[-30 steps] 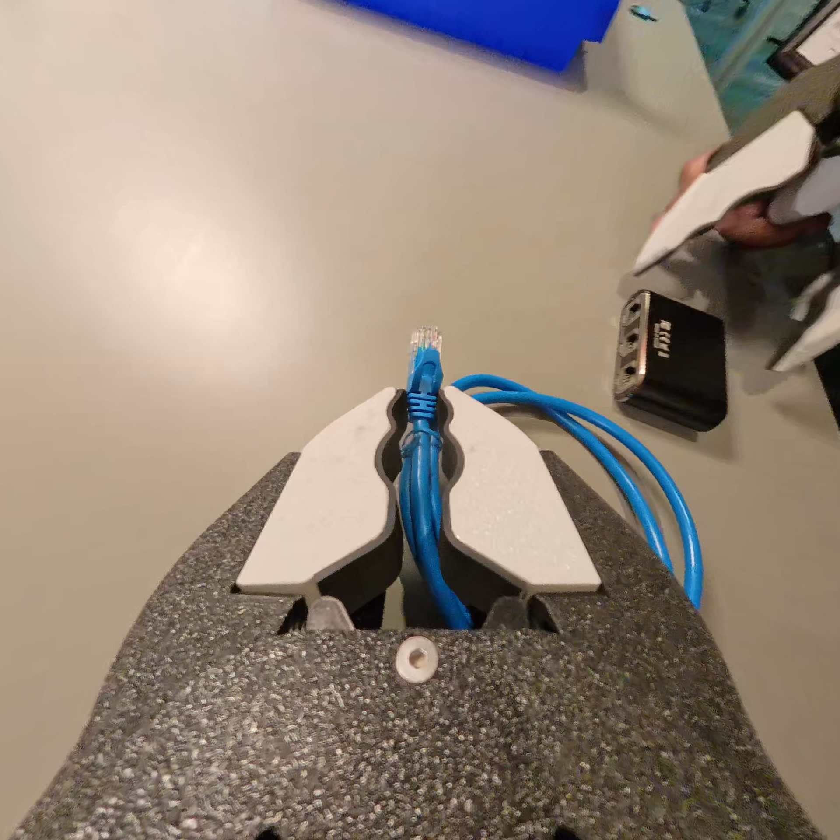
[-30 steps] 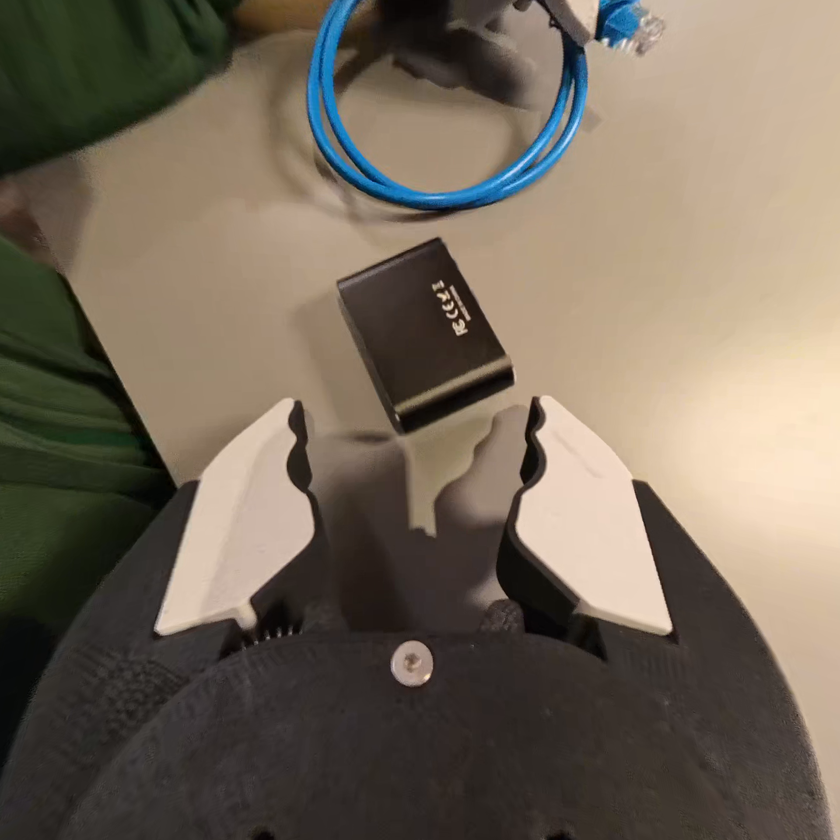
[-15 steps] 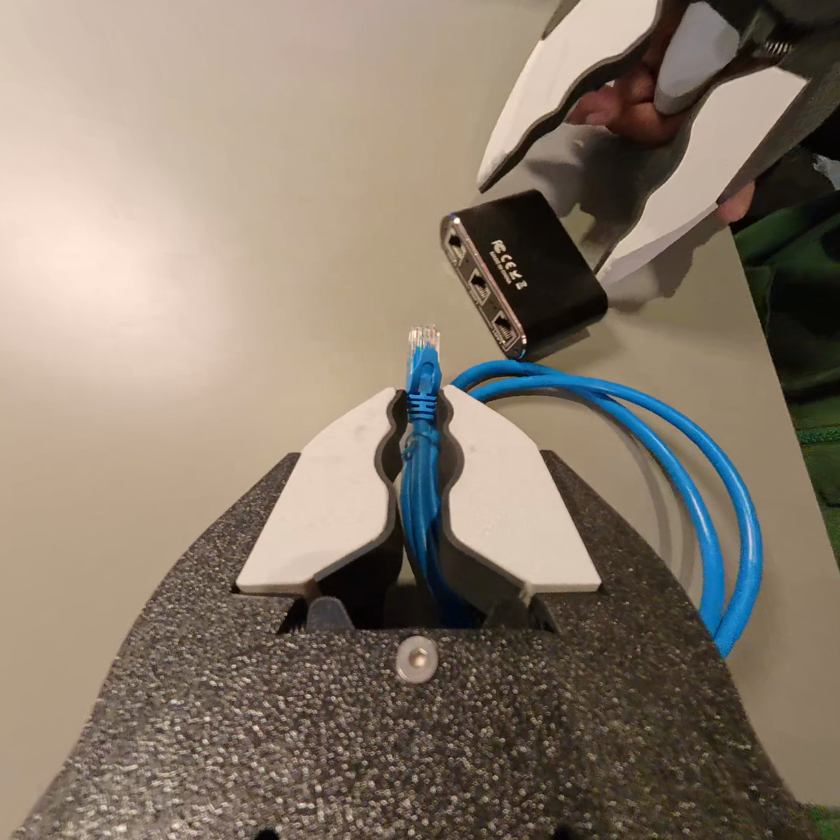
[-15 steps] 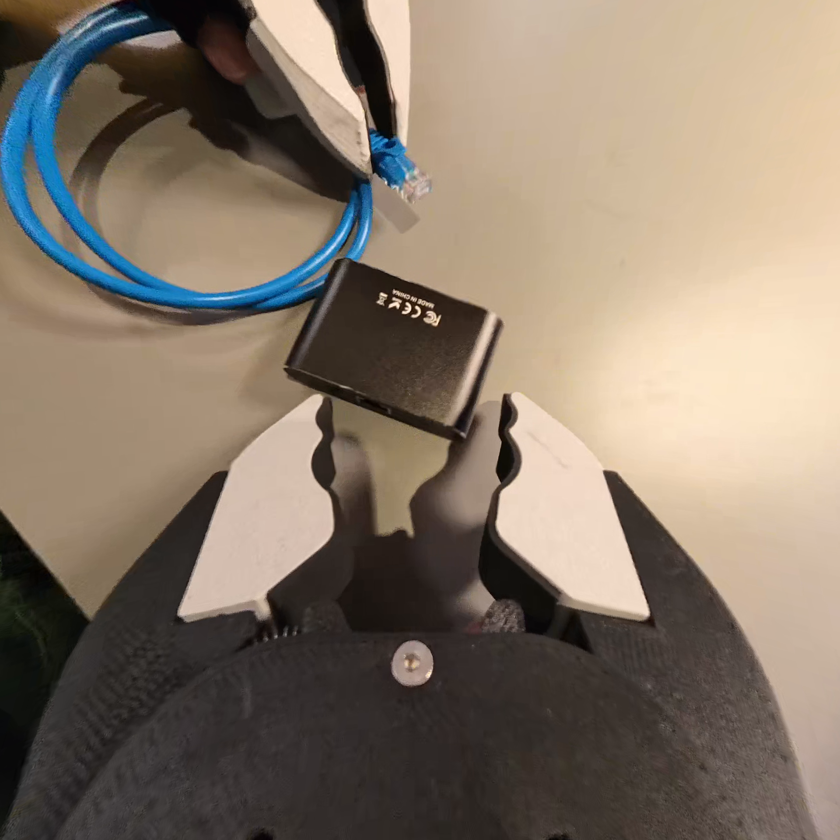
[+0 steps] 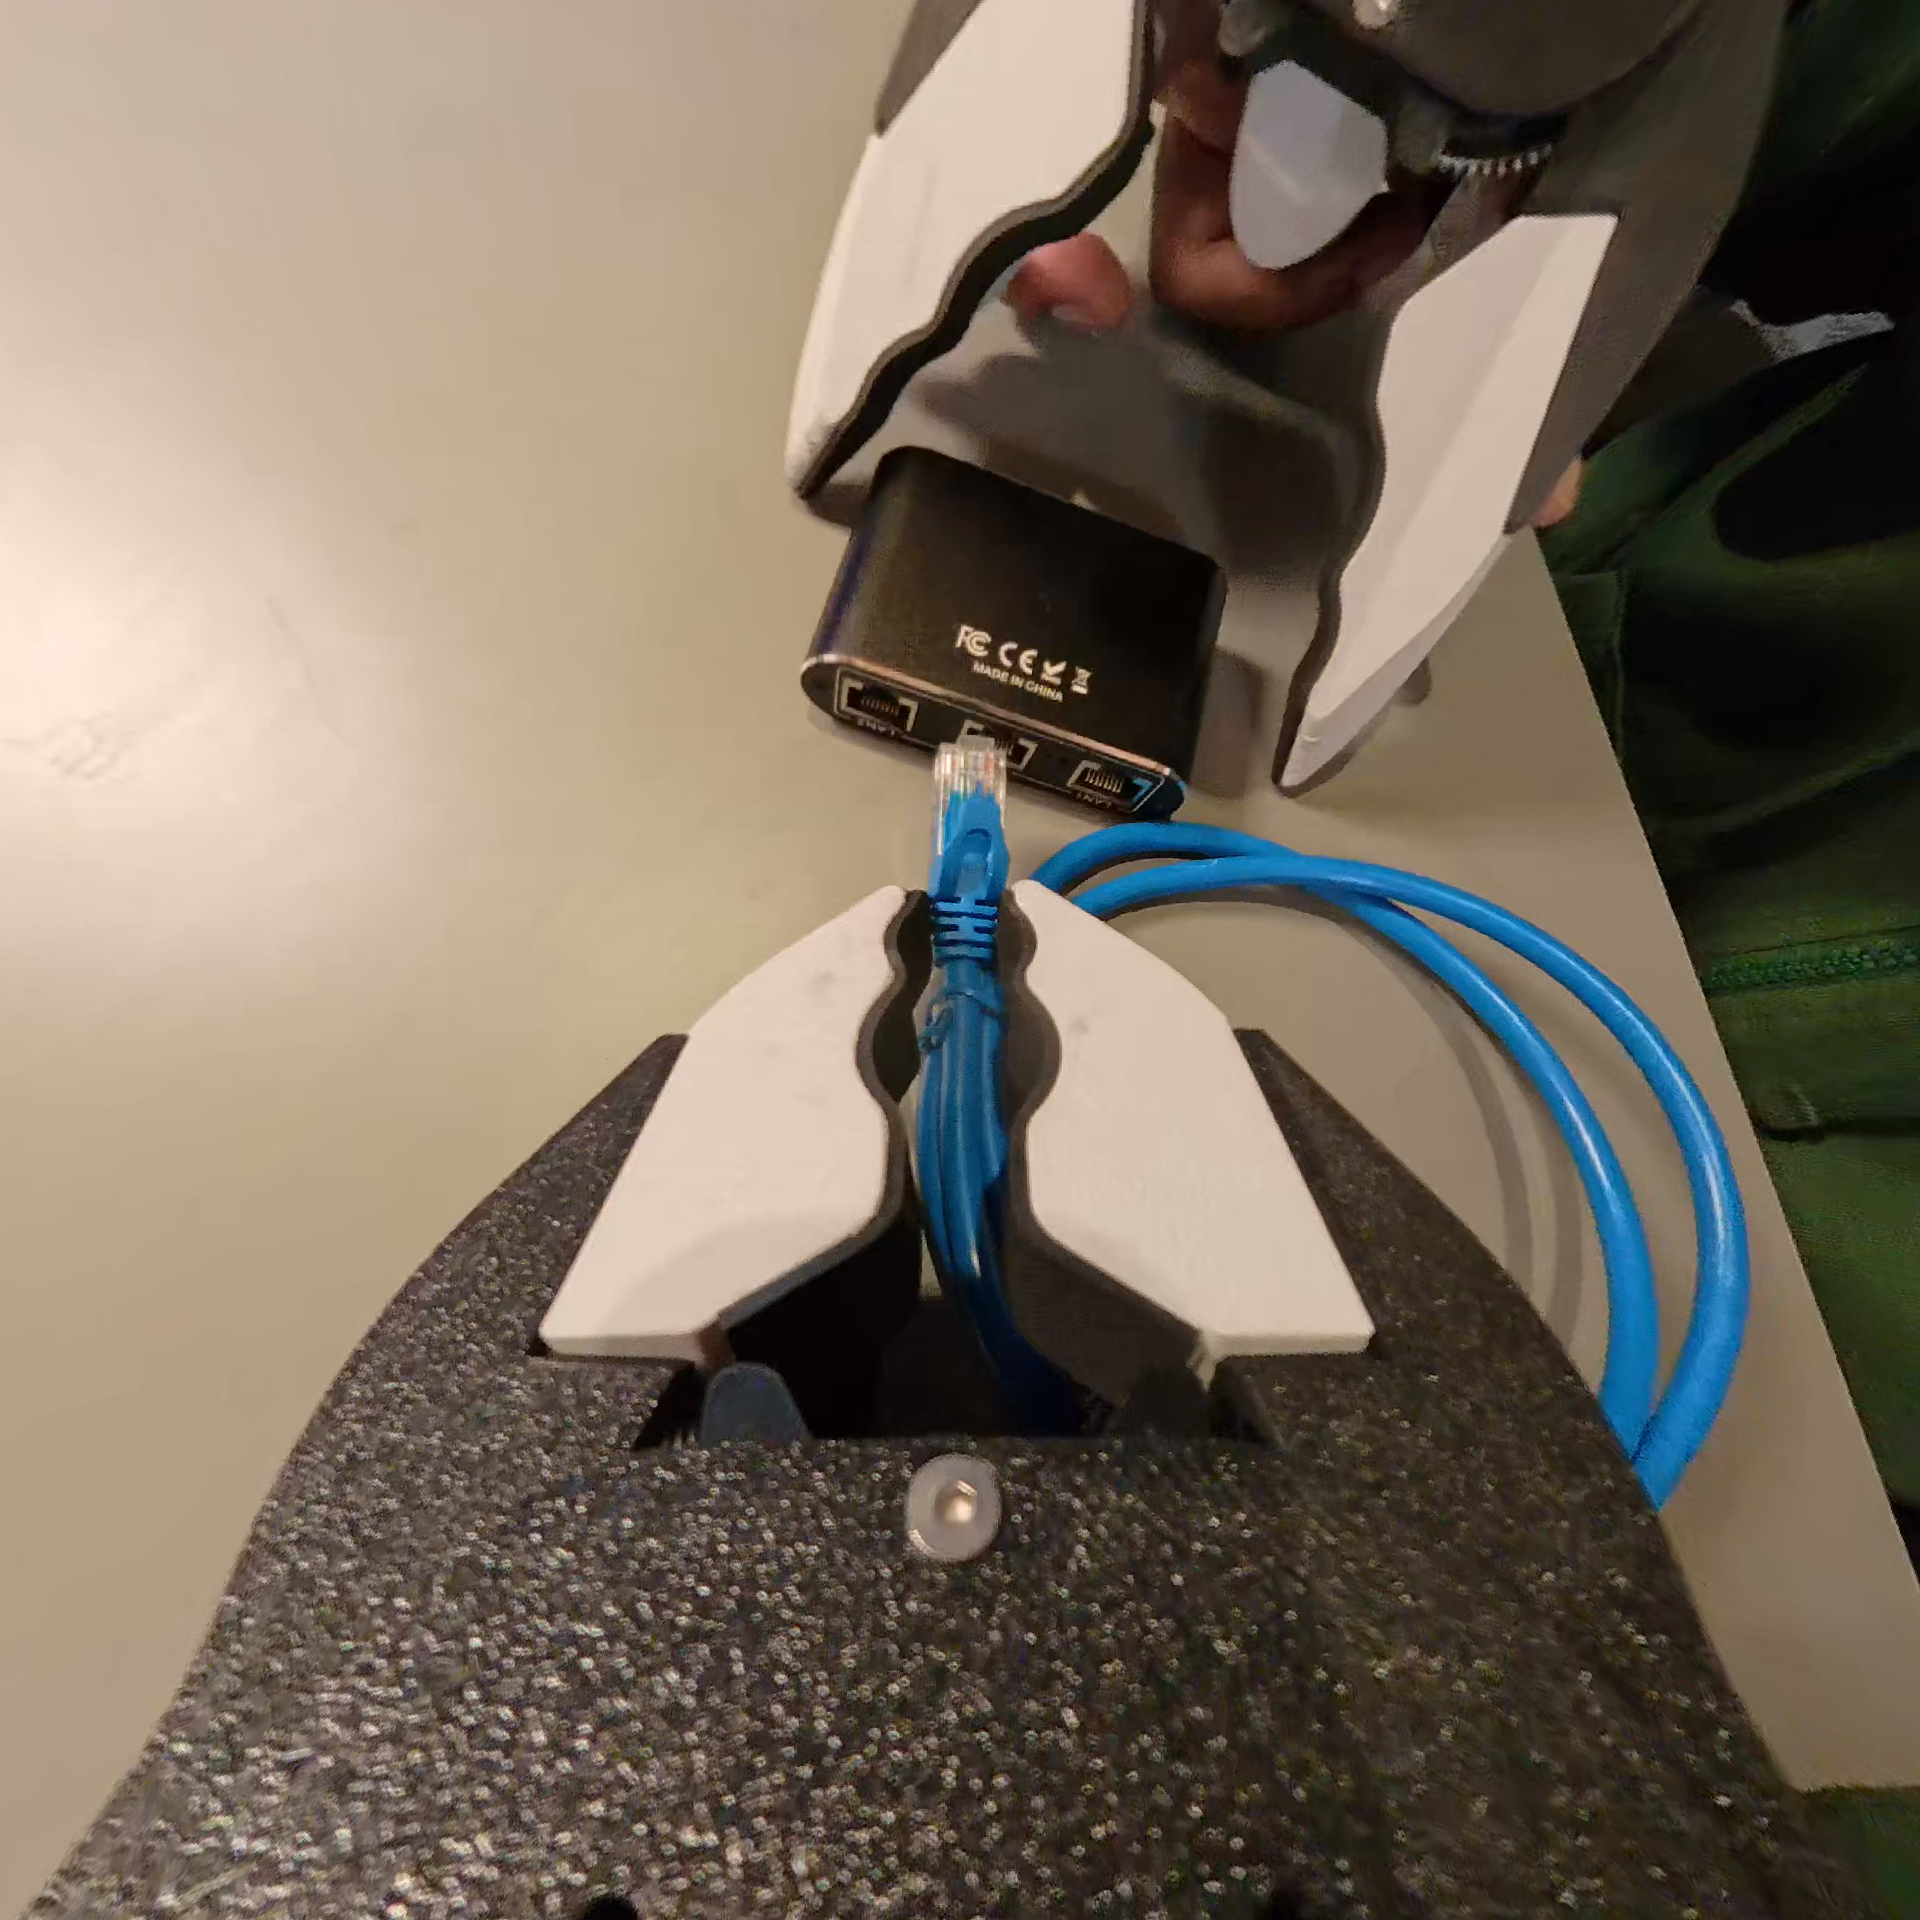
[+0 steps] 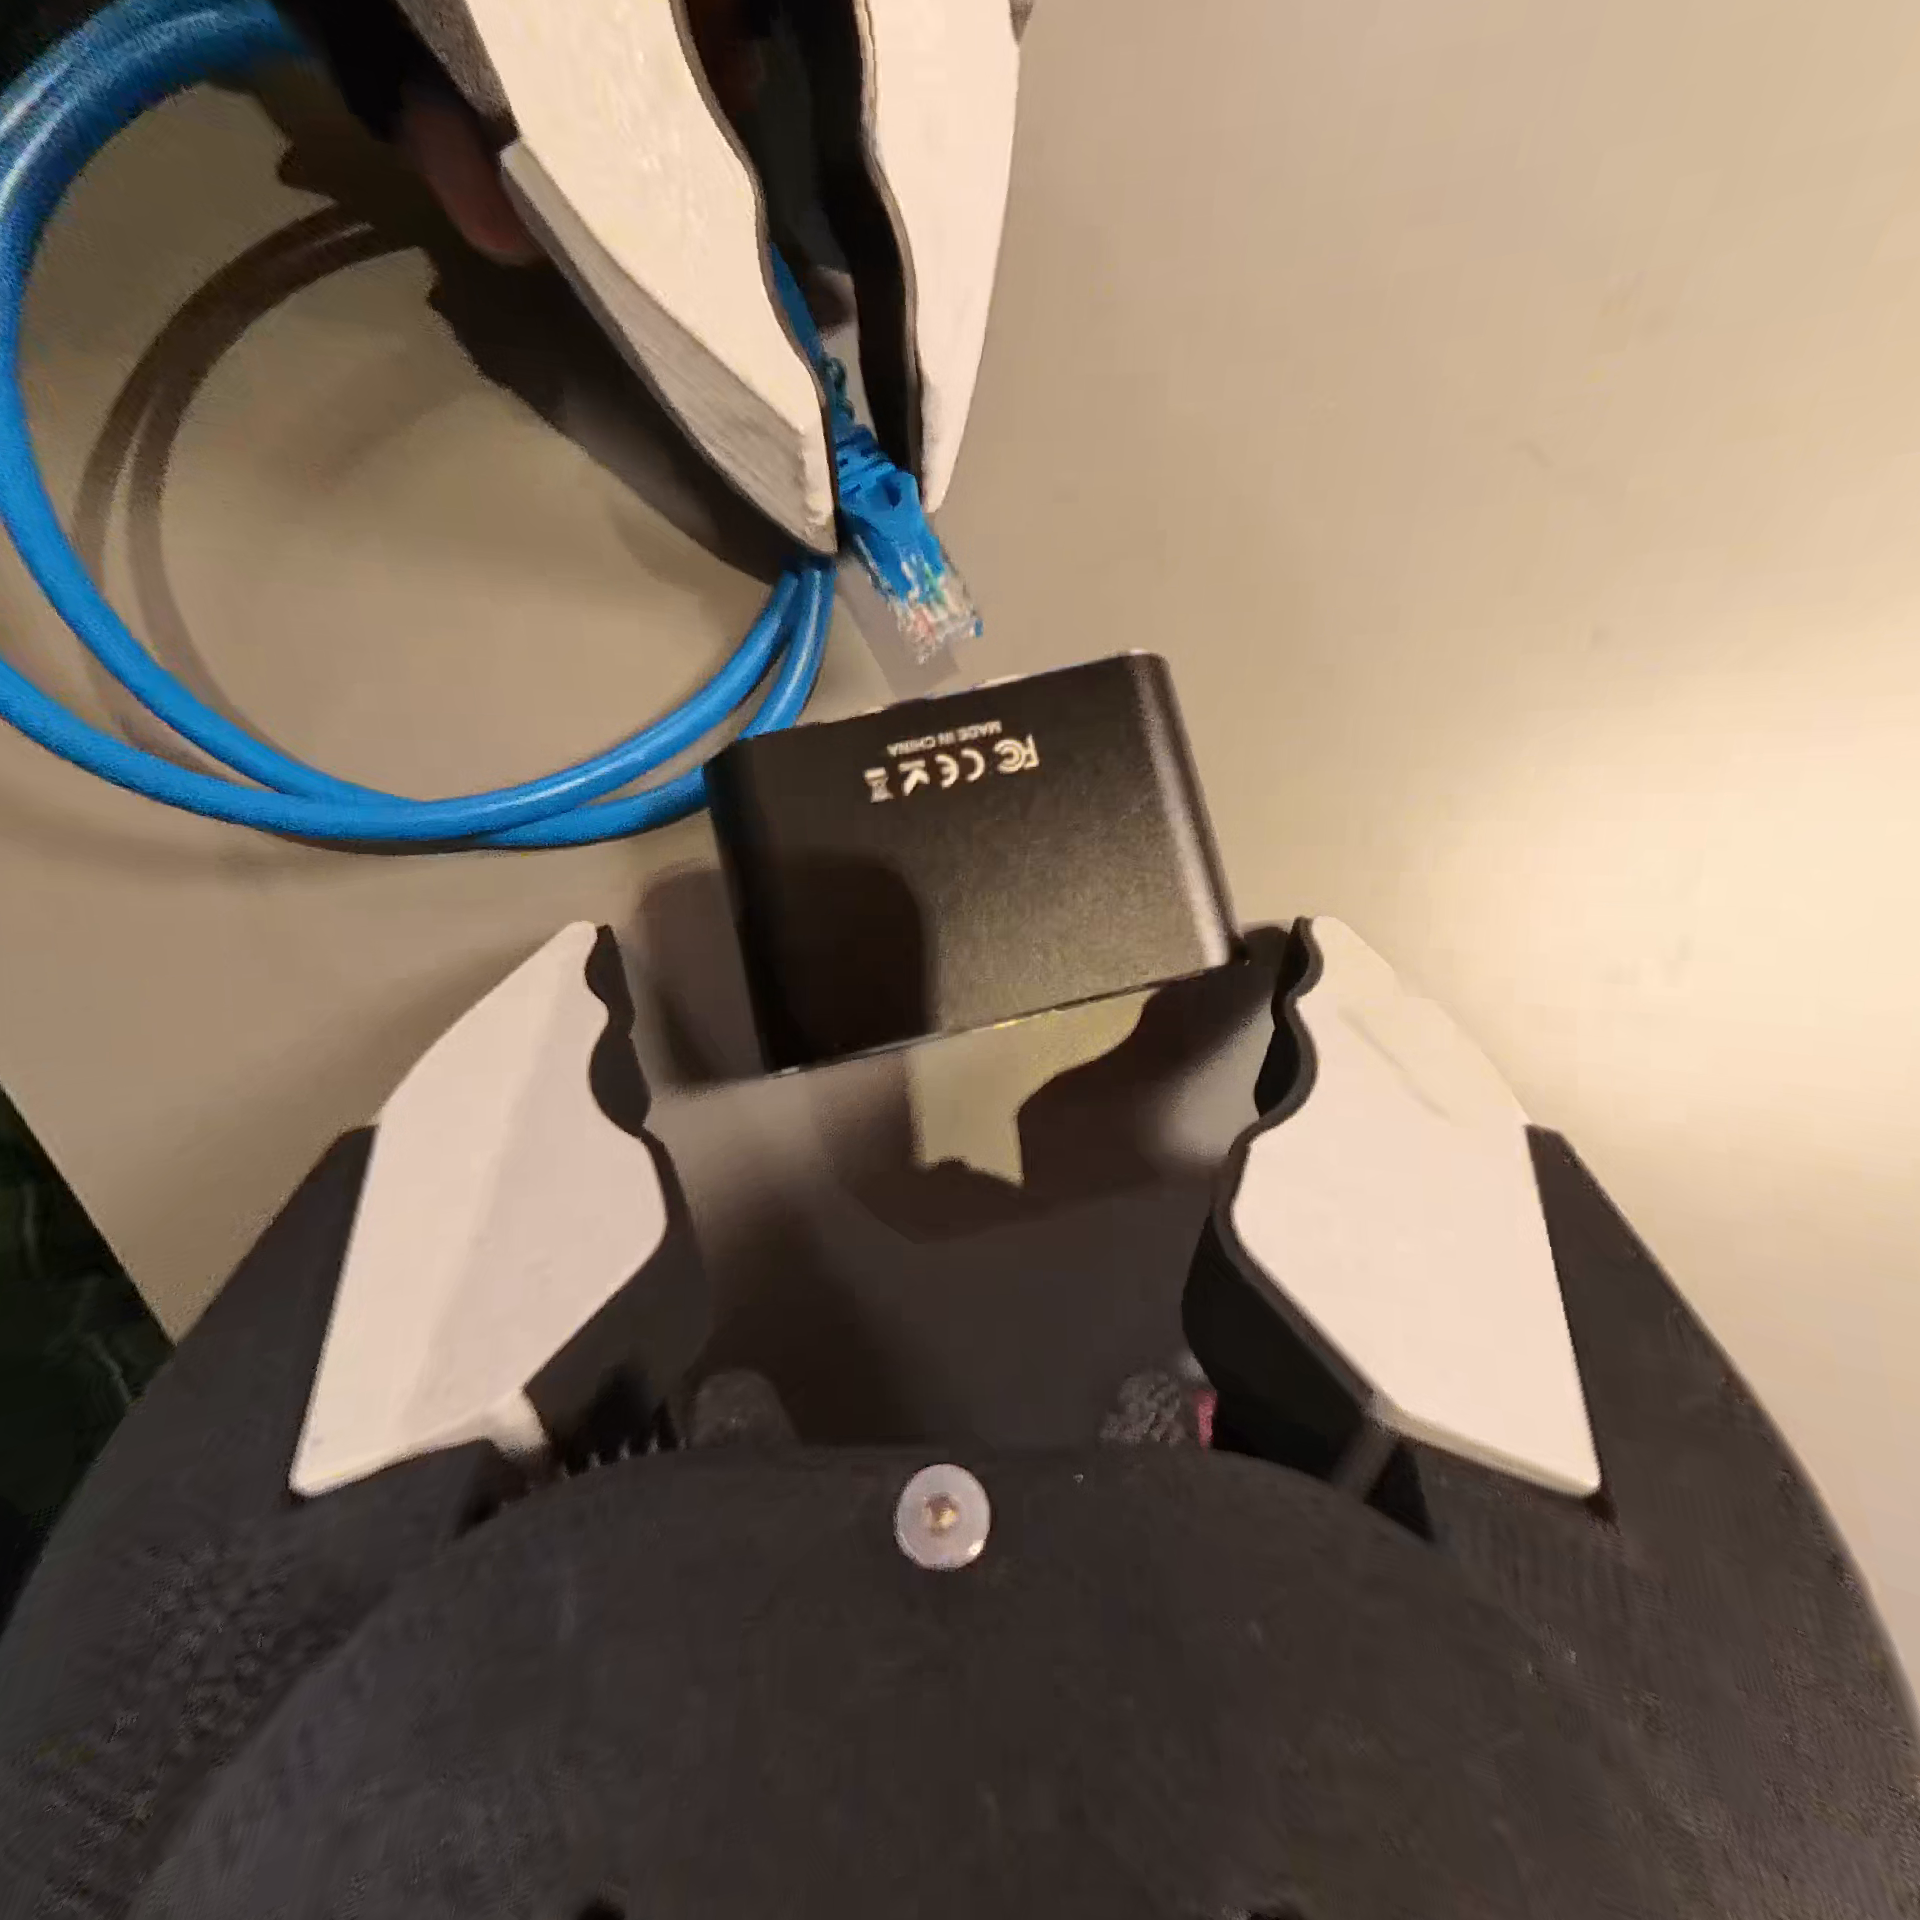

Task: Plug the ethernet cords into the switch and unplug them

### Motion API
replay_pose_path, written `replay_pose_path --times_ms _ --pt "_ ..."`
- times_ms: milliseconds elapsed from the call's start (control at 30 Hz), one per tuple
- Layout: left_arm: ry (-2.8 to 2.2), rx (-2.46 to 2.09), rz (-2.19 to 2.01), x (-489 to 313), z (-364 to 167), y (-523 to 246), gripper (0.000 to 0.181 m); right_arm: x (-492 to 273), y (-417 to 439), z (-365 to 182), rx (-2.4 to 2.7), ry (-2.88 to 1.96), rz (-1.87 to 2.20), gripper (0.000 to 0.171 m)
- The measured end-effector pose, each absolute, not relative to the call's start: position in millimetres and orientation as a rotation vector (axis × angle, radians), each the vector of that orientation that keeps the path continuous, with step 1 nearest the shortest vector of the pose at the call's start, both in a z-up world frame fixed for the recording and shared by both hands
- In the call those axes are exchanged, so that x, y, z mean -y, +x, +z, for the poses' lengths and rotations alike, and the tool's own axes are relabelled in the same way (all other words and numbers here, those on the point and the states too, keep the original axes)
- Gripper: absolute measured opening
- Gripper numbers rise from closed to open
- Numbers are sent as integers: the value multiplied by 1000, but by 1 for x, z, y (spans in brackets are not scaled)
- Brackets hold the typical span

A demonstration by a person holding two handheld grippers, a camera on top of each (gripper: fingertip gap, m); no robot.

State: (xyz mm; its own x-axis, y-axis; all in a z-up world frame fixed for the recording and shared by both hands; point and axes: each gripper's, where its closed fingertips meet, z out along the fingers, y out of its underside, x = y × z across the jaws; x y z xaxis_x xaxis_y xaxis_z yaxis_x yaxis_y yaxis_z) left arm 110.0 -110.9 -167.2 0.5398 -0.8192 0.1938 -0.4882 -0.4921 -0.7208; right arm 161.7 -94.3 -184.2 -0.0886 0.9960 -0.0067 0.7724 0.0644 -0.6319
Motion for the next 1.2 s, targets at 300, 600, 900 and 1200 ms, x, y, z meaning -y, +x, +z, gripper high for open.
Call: replay_pose_path --times_ms 300,600,900,1200 --pt "-2182 -1066 -722 114 -168 115 13 93 161 -181 2130 -1542 727 107" --pt "-2194 -1084 -682 114 -168 116 13 95 153 -181 2374 -1386 760 89" --pt "-2248 -999 -604 108 -165 93 13 100 144 -177 2425 -1158 914 88" --pt "-2272 -971 -612 108 -166 89 13 98 130 -164 2351 -1061 1026 88"
